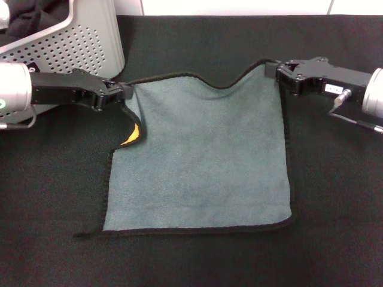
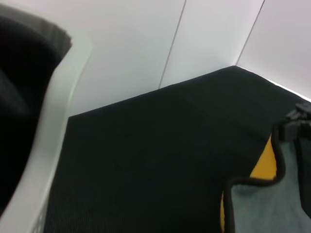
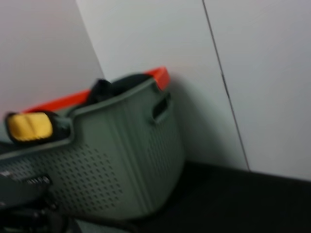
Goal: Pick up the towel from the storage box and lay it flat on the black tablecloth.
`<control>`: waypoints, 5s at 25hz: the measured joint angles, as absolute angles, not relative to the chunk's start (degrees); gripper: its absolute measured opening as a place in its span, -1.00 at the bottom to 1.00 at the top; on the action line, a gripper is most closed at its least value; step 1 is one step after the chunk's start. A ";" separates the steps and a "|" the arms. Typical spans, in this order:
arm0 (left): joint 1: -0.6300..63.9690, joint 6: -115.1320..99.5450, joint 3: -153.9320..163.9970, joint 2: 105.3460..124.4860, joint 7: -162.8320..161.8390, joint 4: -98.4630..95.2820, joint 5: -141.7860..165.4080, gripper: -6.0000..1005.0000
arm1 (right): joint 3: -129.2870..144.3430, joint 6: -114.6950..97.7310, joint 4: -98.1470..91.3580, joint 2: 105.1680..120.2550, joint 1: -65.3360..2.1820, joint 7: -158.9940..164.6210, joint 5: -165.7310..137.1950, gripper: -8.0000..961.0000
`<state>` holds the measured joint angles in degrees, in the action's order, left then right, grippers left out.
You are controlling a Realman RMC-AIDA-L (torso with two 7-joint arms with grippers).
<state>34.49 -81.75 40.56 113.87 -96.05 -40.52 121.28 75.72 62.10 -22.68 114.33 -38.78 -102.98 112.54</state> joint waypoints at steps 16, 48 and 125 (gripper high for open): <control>37.93 -76.07 43.27 114.48 -95.32 -42.51 125.87 -0.94 | 75.31 52.97 -22.53 115.50 -39.81 -102.74 110.01 -0.91; 42.58 -68.86 52.49 118.51 -97.87 -50.72 144.24 -0.93 | 75.76 46.58 -19.44 115.40 -43.48 -102.84 109.42 -0.90; 20.96 -109.55 51.04 116.17 -80.84 -64.95 90.52 -0.06 | 80.82 83.16 -65.46 115.98 -16.01 -97.66 99.85 0.81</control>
<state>20.96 -109.55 51.04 116.17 -80.84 -64.95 90.52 80.82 83.16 -65.46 115.98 -16.01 -97.66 99.85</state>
